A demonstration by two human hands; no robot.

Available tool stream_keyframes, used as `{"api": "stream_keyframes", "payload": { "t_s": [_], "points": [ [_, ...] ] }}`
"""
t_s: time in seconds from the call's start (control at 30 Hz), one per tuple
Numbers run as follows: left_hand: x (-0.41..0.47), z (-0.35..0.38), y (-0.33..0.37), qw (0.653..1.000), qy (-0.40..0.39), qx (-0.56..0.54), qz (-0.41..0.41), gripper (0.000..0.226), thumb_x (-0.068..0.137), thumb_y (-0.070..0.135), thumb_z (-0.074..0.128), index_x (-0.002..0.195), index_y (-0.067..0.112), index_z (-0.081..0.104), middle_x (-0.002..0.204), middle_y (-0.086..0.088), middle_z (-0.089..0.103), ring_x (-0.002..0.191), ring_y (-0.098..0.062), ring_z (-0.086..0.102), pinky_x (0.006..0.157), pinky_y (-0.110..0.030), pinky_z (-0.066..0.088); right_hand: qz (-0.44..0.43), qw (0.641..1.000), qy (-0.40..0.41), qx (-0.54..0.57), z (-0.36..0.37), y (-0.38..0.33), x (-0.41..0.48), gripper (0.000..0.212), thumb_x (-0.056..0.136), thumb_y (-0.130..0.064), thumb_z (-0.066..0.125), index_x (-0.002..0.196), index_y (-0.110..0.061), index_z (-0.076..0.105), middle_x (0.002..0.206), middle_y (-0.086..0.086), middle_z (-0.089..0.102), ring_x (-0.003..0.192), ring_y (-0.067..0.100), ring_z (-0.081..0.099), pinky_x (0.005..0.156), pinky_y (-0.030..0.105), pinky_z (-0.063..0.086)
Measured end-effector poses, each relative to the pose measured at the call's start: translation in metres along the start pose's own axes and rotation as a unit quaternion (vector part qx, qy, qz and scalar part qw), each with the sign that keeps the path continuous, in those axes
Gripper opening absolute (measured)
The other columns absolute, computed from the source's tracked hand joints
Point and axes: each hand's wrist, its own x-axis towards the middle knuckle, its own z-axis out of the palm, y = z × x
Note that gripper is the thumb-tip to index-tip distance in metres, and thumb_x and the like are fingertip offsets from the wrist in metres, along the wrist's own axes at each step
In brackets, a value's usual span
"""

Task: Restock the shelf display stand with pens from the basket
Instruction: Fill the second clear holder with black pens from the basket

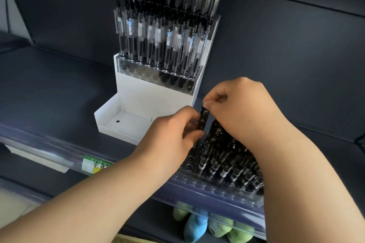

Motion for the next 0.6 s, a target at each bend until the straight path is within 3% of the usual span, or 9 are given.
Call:
{"api": "stream_keyframes", "payload": {
  "t_s": [0.17, 0.33, 0.5, 0.6],
  "points": [
    [-0.001, 0.002, 0.006, 0.999, 0.0, 0.045, 0.027, 0.019, 0.084, 0.023, 0.066, 0.102, 0.021, 0.06, 0.085, 0.009, 0.065, 0.08, -0.007, 0.061, 0.073, -0.015, 0.046, 0.014, 0.998, -0.028, -0.046, -0.008, 0.0, -0.002, 0.022, 0.083, -0.011, 0.056, 0.075, -0.028, 0.068, 0.078, -0.009, 0.065, 0.08, 0.019, 0.061, 0.09, 0.043, 0.047],
    [0.0, 0.003, 0.004, 0.998, -0.005, 0.067, -0.001, 0.018, 0.086, 0.025, 0.065, 0.102, 0.02, 0.059, 0.09, 0.007, 0.065, 0.083, -0.009, 0.06, 0.075, -0.018, 0.045, 0.015, 0.999, -0.017, -0.028, -0.004, 0.002, -0.001, 0.022, 0.082, -0.01, 0.057, 0.075, -0.026, 0.07, 0.078, -0.007, 0.067, 0.081, 0.021, 0.062, 0.09, 0.042, 0.047],
    [0.001, 0.003, -0.002, 0.994, -0.043, 0.1, -0.03, 0.021, 0.086, 0.03, 0.064, 0.104, 0.021, 0.059, 0.097, 0.008, 0.064, 0.088, -0.008, 0.058, 0.078, -0.017, 0.045, -0.004, 0.999, -0.029, -0.023, -0.008, 0.002, -0.004, 0.017, 0.088, -0.023, 0.059, 0.103, -0.026, 0.067, 0.102, -0.006, 0.066, 0.1, 0.02, 0.06, 0.098, 0.041, 0.042],
    [0.002, -0.003, 0.001, 0.995, -0.027, 0.094, -0.028, 0.021, 0.086, 0.029, 0.064, 0.106, 0.022, 0.06, 0.095, 0.009, 0.061, 0.089, -0.008, 0.058, 0.079, -0.016, 0.044, -0.022, 0.998, -0.017, -0.054, -0.015, 0.001, -0.009, 0.021, 0.089, -0.022, 0.057, 0.108, -0.02, 0.067, 0.104, -0.002, 0.068, 0.1, 0.022, 0.061, 0.097, 0.04, 0.043]
  ]
}}
